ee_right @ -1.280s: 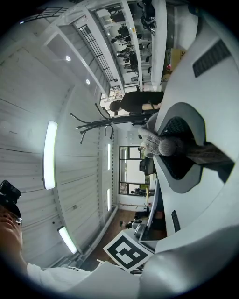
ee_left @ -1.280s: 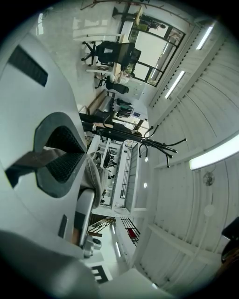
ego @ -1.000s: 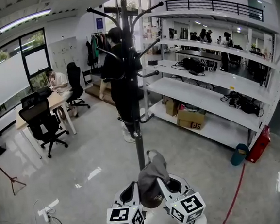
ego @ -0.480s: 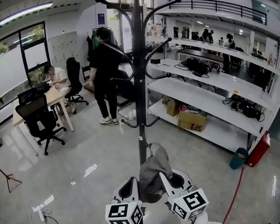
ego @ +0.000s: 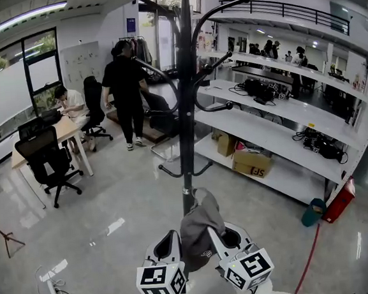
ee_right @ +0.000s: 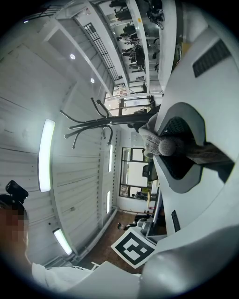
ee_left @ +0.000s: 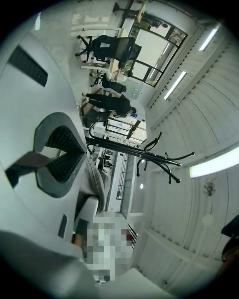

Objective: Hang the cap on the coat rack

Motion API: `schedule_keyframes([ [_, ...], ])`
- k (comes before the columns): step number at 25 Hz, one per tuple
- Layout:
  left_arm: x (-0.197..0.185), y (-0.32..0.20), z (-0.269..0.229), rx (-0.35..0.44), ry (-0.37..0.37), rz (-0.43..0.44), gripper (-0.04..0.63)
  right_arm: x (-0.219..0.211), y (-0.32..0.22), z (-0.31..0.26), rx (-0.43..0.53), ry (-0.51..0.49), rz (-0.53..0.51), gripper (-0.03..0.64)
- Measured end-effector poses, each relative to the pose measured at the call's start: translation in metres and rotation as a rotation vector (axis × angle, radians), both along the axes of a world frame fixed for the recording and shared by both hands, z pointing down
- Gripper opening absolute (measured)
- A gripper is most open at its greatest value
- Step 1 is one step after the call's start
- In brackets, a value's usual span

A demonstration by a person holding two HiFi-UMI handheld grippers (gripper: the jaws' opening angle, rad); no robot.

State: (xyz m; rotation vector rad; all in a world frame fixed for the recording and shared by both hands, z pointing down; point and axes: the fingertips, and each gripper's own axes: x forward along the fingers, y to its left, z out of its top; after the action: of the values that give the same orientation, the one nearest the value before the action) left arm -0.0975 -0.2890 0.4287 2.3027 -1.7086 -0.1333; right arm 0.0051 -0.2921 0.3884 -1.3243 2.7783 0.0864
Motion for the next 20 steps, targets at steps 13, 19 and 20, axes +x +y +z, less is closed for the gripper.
schedule_keyframes([
  [13,0.003,-0.020,-0.003,0.013,-0.034,0.010,0.000,0.009,-0.018,0.001,-0.003,-0.030,0.012,0.044],
  [19,0.002,-0.028,-0.007,0.003,-0.039,-0.013,0.000,0.004,-0.019,-0.010,0.028,-0.027,-0.043,0.044],
  [20,0.004,-0.028,-0.009,0.009,-0.041,-0.015,0.000,0.005,-0.020,-0.013,0.039,-0.023,-0.049,0.044],
])
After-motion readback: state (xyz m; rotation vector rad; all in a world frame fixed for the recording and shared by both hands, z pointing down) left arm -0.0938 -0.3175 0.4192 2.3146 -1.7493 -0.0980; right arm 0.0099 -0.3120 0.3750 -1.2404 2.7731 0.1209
